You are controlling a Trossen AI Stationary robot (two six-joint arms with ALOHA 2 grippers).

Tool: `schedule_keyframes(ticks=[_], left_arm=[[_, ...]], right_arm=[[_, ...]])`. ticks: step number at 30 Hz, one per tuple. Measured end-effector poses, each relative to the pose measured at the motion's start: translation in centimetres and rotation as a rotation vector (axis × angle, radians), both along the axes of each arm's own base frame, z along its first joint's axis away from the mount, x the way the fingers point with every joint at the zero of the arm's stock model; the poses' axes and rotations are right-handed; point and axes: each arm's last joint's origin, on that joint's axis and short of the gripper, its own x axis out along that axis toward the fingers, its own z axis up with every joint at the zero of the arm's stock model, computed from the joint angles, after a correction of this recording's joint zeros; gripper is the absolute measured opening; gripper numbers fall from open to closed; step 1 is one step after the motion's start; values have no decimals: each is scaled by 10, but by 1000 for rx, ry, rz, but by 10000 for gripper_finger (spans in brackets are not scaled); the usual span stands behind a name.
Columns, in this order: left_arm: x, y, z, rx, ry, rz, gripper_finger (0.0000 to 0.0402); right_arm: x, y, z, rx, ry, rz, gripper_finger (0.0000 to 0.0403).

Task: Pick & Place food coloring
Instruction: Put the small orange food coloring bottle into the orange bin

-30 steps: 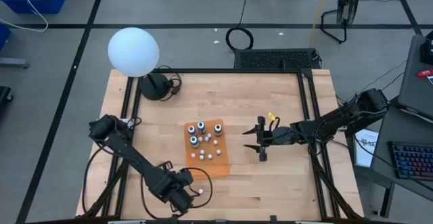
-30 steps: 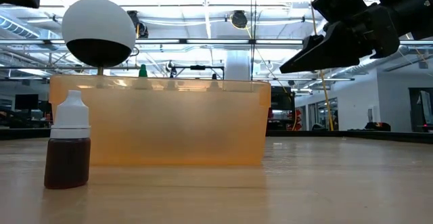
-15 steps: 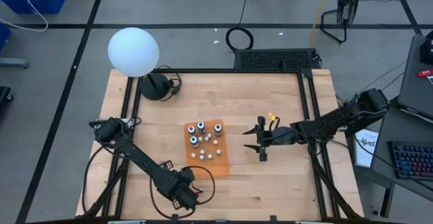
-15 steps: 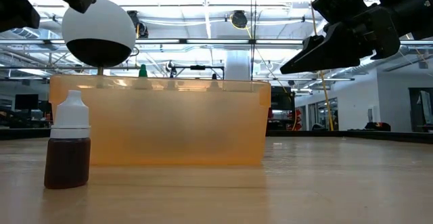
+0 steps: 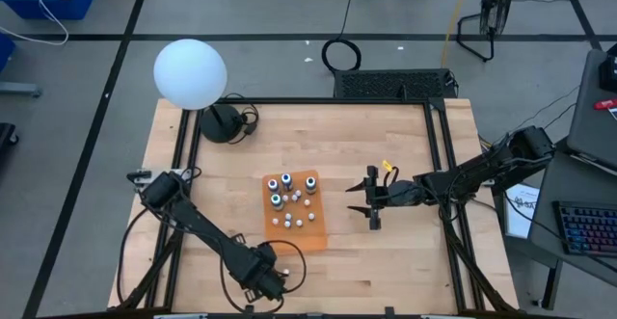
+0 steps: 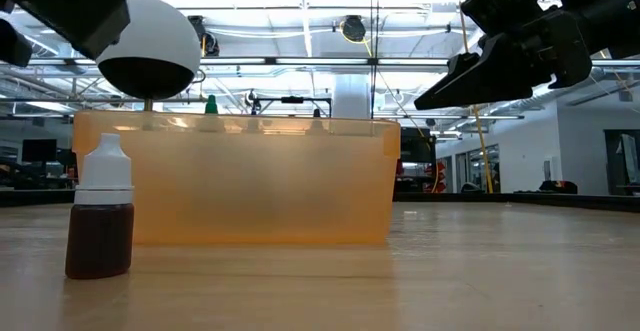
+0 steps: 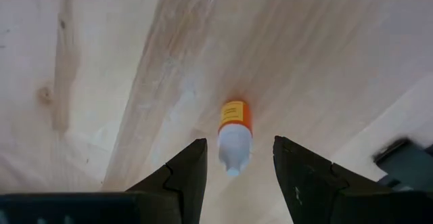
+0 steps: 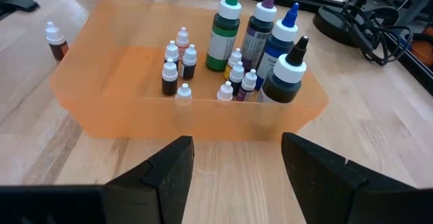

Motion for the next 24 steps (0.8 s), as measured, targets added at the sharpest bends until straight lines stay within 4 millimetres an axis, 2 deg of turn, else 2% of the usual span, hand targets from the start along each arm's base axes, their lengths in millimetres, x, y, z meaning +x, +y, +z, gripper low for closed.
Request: schedule_keyframes(ticks=[24], left_arm=[[2, -1, -5, 8, -14, -23, 173]], right_arm=[[0, 0, 0, 0, 0, 0, 212]])
